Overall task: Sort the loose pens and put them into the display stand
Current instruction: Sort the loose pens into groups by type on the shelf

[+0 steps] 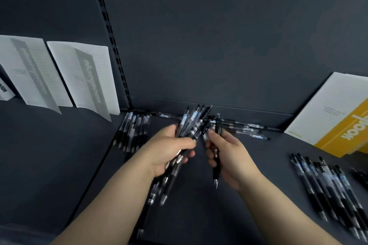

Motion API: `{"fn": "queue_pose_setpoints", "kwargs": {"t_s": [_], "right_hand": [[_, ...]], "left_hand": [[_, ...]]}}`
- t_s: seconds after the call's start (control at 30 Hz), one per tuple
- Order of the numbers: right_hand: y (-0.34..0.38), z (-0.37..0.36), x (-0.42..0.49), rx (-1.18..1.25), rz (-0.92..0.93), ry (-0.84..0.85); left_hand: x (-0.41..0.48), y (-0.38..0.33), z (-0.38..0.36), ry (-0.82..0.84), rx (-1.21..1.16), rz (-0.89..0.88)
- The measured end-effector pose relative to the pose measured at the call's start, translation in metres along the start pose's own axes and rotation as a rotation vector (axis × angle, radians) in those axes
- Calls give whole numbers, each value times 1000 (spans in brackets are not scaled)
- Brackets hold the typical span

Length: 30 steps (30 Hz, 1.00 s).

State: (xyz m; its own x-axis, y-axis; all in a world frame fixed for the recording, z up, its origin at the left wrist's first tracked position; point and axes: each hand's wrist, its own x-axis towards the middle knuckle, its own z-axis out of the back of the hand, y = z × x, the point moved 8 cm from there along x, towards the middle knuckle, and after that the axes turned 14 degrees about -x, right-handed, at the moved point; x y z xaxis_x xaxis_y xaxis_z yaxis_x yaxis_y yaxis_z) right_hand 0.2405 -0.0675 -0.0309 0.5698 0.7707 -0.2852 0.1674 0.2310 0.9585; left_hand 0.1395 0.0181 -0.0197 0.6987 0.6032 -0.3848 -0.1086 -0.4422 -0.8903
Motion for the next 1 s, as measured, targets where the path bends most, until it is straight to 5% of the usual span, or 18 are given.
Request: {"fn": "queue_pose_setpoints", "kwargs": {"t_s": [0.17,0.47,0.67,0.8,1.0], "right_hand": [[-2,15,-17,7,19,19],[-14,82,-41,251,-96,-31],[-22,136,-56,378,-169,-103],[-23,175,-65,183,-101,-203],[-23,183,-86,-112,-65,20]], "left_hand": [[-8,26,-46,105,147,-57],[-10,67,-118,146,-330,109],[-10,83,-159,120,-400,193],[-4,88,-179,83,-531,240],[2,93,-208,80,-675,223]]}}
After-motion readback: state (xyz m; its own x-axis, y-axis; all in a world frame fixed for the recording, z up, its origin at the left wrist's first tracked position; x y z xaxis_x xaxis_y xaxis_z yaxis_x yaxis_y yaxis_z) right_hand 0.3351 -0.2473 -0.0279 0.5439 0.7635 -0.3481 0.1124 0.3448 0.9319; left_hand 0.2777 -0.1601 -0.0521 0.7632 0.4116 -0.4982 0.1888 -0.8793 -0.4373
